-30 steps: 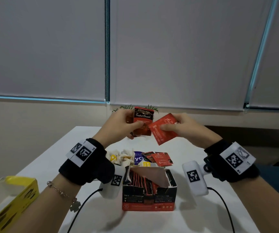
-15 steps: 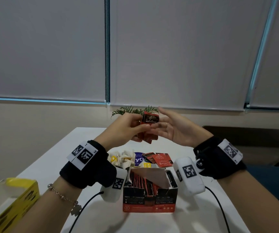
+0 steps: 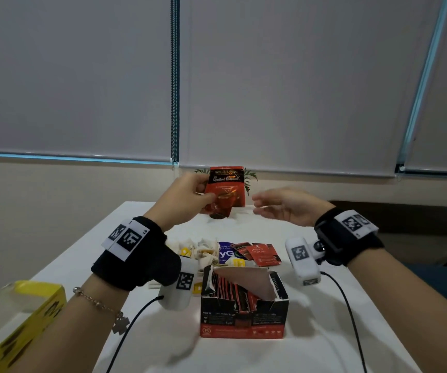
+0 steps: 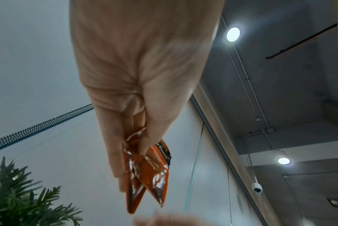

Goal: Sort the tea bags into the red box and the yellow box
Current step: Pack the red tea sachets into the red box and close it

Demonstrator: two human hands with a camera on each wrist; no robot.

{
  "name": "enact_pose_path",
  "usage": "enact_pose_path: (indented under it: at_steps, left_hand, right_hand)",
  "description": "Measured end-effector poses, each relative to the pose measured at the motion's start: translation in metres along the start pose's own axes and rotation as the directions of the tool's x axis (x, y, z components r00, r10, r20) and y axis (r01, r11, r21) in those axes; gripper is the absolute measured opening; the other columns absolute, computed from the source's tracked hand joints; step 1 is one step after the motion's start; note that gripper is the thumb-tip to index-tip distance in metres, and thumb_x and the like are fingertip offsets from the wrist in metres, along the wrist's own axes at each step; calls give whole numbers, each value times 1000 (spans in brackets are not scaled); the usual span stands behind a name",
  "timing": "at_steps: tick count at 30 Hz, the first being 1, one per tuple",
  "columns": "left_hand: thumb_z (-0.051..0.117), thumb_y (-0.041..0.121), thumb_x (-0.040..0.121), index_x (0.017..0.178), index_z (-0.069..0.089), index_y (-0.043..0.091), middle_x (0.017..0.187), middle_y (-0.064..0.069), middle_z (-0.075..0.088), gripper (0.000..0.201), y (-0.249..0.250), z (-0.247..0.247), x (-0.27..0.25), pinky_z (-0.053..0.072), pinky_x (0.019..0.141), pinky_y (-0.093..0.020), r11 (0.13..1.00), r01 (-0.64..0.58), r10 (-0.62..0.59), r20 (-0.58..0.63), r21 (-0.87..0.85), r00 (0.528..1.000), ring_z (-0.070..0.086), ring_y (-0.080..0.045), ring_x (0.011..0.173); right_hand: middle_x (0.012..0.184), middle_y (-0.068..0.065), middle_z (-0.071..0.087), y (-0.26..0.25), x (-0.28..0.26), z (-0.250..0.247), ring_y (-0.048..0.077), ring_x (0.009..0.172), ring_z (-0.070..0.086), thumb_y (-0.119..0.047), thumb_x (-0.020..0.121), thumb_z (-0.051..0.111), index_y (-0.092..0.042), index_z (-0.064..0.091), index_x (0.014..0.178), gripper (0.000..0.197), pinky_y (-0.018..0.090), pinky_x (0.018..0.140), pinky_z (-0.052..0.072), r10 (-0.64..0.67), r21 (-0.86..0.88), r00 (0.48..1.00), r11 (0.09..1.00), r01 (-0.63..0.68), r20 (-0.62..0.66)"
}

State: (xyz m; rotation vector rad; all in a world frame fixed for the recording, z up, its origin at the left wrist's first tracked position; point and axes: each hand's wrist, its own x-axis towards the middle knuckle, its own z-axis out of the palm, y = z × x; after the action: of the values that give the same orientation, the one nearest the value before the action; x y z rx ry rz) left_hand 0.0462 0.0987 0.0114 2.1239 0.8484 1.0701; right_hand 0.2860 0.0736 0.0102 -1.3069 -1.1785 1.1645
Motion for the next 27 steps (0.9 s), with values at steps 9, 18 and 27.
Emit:
enact_pose_path:
  at_steps: [9,18,27]
  left_hand:
    - [47,0,95,140,12,59,107,-26,65,82,-8,-14,2,53,86,-57,998,58,-58,-6,-3,998,65,-41,98]
    - [37,-12,91,111,60,28,110,0,65,51,-4,-10,1,59,75,-27,998,-1,-1,-25,-56,1000,65,-16,100]
    - [36,-10,92,104,70,21,124,-4,57,48,-7,-7,2,60,77,-29,997,69,-70,67,20,995,62,-19,105]
  right_hand:
    - [157,3,29,64,45,-9,24,141,33,-29,90,68,-39,27,151,74,38,114,31,387,-976,921,214,-47,40]
    - [123,-1,54,74,39,-13,17,94,53,-21,75,82,-19,57,119,51,35,88,52,277,-999,960,29,21,28]
    - [114,6,68,80,34,-48,18,96,63,-5,81,68,-14,68,110,30,20,69,49,94,-981,991,166,-105,-90]
